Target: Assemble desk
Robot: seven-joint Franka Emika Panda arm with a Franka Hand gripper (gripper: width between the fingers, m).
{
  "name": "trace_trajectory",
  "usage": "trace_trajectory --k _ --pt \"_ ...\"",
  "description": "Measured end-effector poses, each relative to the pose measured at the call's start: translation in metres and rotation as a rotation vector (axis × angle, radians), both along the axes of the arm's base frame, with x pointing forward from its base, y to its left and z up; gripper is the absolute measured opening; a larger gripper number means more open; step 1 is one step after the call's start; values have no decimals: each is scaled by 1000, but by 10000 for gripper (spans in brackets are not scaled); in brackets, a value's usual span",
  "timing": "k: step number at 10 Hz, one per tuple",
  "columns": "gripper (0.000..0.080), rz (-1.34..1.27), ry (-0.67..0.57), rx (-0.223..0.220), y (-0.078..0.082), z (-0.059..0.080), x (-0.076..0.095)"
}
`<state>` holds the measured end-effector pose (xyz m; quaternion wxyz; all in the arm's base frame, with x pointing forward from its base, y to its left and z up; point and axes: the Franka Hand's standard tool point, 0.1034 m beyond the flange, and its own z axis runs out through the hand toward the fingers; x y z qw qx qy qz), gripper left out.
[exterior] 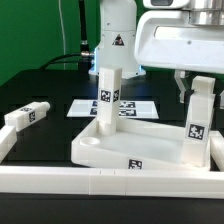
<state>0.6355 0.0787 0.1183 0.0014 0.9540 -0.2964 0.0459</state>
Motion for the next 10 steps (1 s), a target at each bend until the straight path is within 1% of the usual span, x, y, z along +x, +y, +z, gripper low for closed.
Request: trace_trajectory --k 2,4,5,6,7,8,9,10 --pt "301 -122 12 -15 -11 1 -2" --pt "302 -123 13 -18 -13 0 -2" --pt "485 -123 13 -18 -13 0 -2" --pt "485 -108 13 -17 -13 2 -3" --pt "618 -86 12 -9 -13 11 -9" --pt "641 -73 15 3 -15 20 -20" --pt "641 -34 15 13 -25 29 -28" --pt "648 -2 10 17 -44 38 -32"
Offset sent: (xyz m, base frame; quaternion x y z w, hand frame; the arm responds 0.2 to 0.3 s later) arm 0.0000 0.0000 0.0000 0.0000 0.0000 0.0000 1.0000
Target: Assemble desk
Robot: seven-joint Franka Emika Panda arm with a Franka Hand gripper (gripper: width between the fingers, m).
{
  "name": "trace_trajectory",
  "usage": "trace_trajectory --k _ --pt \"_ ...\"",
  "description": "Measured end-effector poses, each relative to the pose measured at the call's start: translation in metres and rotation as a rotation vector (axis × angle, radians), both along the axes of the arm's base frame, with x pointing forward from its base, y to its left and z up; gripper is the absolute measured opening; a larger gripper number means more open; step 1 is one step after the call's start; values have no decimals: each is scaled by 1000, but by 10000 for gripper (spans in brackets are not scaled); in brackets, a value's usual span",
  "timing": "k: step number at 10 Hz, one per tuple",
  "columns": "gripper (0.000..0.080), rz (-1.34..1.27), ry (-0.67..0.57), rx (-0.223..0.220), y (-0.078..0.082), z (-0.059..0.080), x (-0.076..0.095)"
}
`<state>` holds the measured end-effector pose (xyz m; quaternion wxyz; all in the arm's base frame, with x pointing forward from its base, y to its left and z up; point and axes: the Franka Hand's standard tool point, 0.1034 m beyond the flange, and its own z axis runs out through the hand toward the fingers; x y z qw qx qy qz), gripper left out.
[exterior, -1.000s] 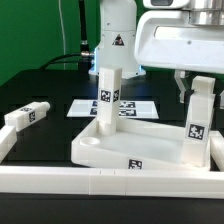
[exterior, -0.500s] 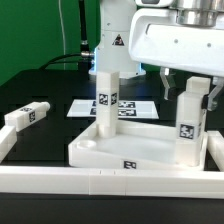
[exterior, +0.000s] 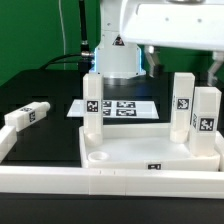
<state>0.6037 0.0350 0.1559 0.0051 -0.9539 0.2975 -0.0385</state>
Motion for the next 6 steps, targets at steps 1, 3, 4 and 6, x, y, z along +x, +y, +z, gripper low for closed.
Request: trace_trajectory --k 1,3,4,6 --pt "648 39 -3 -8 -28 0 -1" --pt "649 42 7 -28 -70 -10 -4" --pt "649 53 6 -27 -64 -9 -4" --pt "649 57 9 -28 -63 -11 -4"
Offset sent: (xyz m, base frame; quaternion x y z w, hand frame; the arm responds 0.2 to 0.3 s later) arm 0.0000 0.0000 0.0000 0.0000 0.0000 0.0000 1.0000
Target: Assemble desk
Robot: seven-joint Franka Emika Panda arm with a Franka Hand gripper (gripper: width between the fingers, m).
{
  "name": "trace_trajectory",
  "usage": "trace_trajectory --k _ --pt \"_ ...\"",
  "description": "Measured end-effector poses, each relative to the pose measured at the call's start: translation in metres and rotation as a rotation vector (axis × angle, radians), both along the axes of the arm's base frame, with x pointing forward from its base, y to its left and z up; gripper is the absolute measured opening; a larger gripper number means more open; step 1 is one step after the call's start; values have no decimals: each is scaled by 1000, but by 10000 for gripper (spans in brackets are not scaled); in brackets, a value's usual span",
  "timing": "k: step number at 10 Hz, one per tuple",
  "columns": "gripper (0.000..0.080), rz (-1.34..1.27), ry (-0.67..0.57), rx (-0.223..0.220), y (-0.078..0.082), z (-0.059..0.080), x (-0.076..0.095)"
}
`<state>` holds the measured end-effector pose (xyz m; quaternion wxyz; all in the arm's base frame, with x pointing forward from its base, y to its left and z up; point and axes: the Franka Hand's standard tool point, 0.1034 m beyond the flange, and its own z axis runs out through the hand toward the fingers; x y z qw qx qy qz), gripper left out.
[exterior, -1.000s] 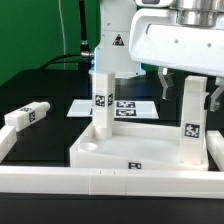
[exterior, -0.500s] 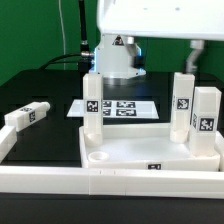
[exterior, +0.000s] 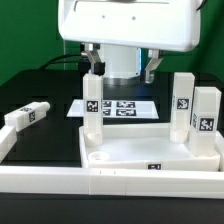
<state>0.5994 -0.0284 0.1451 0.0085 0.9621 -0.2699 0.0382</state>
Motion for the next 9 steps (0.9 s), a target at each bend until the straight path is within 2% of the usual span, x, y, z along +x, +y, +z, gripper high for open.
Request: trace_trajectory --k 5,6,9 --pt "649 17 2 1 -3 -1 -2" --pt "649 55 -3 15 -26 0 -14" --pt "649 111 -9 14 -116 1 -36"
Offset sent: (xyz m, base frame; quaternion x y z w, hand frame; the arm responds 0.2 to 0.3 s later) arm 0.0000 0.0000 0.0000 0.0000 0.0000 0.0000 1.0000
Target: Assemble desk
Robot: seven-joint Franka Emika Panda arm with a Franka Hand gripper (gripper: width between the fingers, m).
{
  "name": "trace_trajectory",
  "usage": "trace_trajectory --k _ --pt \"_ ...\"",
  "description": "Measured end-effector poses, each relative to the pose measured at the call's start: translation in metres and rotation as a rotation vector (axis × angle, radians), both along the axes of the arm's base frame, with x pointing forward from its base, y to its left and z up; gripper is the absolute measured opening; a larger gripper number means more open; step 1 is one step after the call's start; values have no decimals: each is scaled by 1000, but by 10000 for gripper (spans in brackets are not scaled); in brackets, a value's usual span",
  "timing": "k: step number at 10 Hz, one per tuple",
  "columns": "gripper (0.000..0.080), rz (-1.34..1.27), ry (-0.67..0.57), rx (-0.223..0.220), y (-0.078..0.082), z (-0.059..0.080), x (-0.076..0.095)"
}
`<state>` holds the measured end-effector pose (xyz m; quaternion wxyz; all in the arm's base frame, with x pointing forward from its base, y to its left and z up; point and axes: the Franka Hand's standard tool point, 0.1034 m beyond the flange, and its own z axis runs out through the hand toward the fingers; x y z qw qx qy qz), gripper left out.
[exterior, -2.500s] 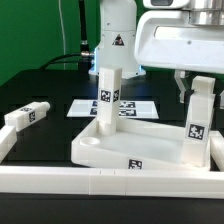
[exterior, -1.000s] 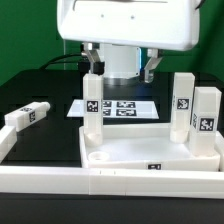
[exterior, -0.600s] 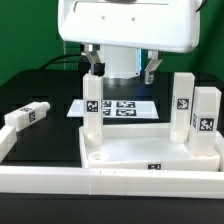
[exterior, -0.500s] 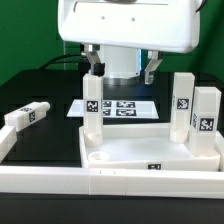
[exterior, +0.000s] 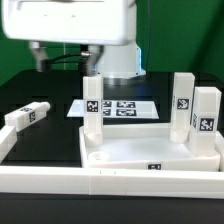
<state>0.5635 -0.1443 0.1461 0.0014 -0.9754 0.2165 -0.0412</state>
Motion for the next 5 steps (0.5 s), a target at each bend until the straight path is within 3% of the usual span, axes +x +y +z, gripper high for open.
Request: trace_trajectory --k 1,2,5 --pt "649 2 2 -6 -21 -1 -4" --pt "649 -8 4 -9 -30 -2 -6" --pt "649 6 5 -8 -22 -3 -4"
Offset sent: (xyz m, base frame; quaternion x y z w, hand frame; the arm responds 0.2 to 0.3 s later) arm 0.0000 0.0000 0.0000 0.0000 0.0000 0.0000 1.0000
